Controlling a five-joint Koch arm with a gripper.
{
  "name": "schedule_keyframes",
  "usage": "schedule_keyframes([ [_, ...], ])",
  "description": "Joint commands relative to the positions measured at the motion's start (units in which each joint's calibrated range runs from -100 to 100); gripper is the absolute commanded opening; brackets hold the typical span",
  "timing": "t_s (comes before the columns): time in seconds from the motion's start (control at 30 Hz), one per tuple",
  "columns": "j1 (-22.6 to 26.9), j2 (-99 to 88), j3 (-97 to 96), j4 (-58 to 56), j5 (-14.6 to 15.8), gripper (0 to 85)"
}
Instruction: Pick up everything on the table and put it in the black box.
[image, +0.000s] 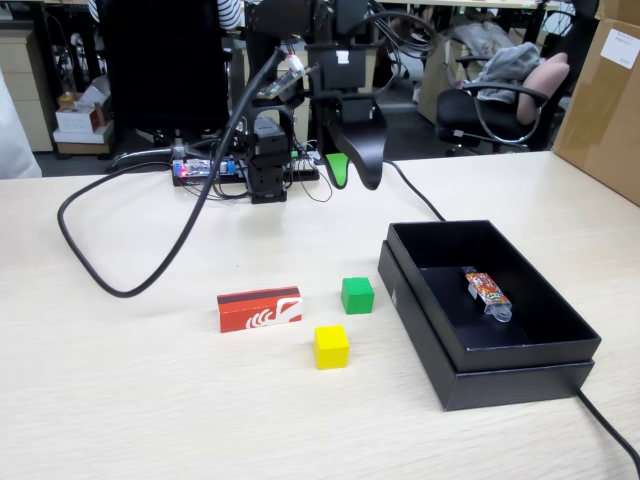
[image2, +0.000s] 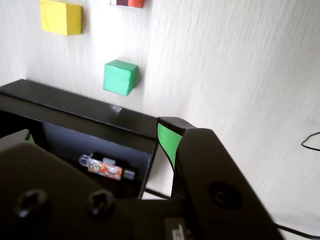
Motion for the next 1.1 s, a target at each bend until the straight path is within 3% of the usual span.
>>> schedule_keyframes([
  [0.0, -0.54, 5.82, 7.75, 0.1, -0.15, 47.5],
  [0.3, -2.34, 25.67, 13.92, 0.88, -0.29, 47.6],
  [1.07, -0.98, 45.29, 17.36, 4.16, 0.93, 44.7],
])
